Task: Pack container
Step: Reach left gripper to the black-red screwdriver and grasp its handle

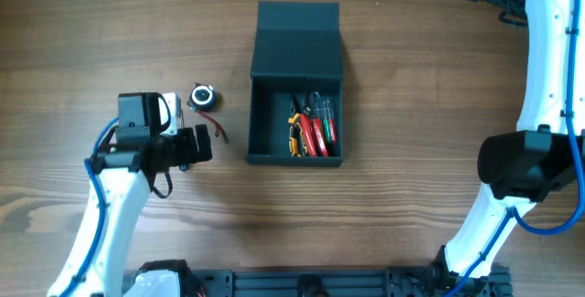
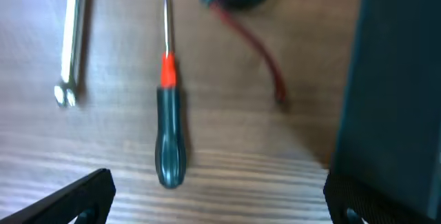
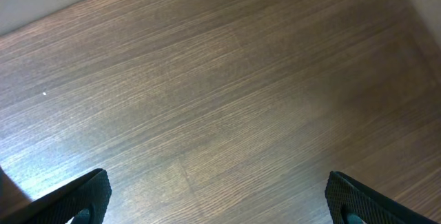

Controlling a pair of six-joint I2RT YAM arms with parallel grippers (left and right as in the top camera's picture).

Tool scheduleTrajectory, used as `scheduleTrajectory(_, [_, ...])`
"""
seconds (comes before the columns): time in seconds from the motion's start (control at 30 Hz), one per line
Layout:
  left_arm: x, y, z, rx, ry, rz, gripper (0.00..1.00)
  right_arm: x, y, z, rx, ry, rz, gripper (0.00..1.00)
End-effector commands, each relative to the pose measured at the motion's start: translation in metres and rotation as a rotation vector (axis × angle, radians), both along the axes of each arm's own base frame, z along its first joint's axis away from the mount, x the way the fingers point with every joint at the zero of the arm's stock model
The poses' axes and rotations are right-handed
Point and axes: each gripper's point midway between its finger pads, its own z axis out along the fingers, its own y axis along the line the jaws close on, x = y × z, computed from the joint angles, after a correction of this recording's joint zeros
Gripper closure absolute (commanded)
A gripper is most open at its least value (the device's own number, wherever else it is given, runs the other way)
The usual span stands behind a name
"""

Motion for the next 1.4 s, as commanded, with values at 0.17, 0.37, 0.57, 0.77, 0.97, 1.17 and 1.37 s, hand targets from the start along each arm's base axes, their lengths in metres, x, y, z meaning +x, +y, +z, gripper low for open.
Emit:
scheduleTrajectory(0.17, [0.005, 0.008, -0.027, -0.009, 0.162, -0.001, 0.0, -0.002, -0.002, 0.017, -0.023, -0.037, -0.006, 0.0])
scheduleTrajectory(0.37, [0.021, 0.011, -0.028, 0.033, 0.152, -0.084, 0.0, -0.002, -0.002, 0.017, -0.023, -0.037, -0.007, 0.0])
scheduleTrajectory(0.57, [0.025, 0.013, -0.045, 0.05, 0.232, -0.15, 0.0, -0.002, -0.002, 0.017, -0.023, -0.038, -0.006, 0.0])
scheduleTrajectory(0.77, [0.028, 0.013, -0.047, 0.038, 0.231, -0.109, 0.03, -0.002, -0.002, 0.017, -0.023, -0.037, -0.006, 0.0])
scheduleTrajectory(0.97, [0.023, 0.013, -0.065, 0.031, 0.29, -0.11, 0.05, -0.002, -0.002, 0.017, -0.023, -0.037, -0.006, 0.0])
scheduleTrajectory(1.17, [0.023, 0.013, -0.078, 0.027, 0.319, -0.111, 0.05, -0.002, -0.002, 0.017, -0.023, -0.038, -0.006, 0.0])
scheduleTrajectory(1.37, [0.02, 0.013, -0.085, 0.022, 0.343, -0.104, 0.05, -0.002, -0.002, 0.017, -0.023, -0.037, -0.006, 0.0])
